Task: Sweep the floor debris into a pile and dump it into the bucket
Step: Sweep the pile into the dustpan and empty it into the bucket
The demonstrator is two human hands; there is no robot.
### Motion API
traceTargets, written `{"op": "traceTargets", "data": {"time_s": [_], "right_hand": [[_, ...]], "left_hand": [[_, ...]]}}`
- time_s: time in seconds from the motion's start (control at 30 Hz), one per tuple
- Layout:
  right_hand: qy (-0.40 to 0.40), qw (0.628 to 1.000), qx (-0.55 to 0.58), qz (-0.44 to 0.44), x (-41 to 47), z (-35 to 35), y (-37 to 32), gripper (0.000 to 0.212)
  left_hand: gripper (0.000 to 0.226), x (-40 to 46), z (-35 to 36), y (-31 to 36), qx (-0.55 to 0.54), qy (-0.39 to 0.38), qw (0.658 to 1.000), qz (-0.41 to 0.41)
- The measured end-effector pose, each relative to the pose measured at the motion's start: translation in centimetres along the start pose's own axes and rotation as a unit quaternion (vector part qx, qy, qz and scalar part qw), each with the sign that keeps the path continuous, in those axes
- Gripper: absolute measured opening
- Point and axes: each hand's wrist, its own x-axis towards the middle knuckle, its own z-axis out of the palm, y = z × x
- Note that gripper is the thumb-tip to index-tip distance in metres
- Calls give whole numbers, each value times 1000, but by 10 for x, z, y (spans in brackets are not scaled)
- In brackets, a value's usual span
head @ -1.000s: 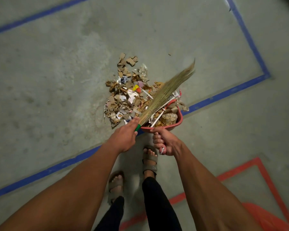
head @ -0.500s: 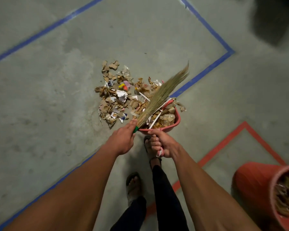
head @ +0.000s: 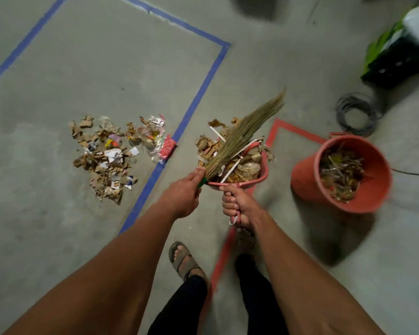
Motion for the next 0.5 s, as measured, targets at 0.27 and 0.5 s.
{"op": "traceTargets", "data": {"time_s": [0.27, 0.5], "right_hand": [[53, 989, 96, -96, -84, -148, -47, 36], [73, 970, 177, -149, -145, -278, -82, 25]], "left_hand": [[67, 70, 33, 170, 81, -63, 986, 129], [65, 120, 87, 318, 132, -104, 967, 189]]}}
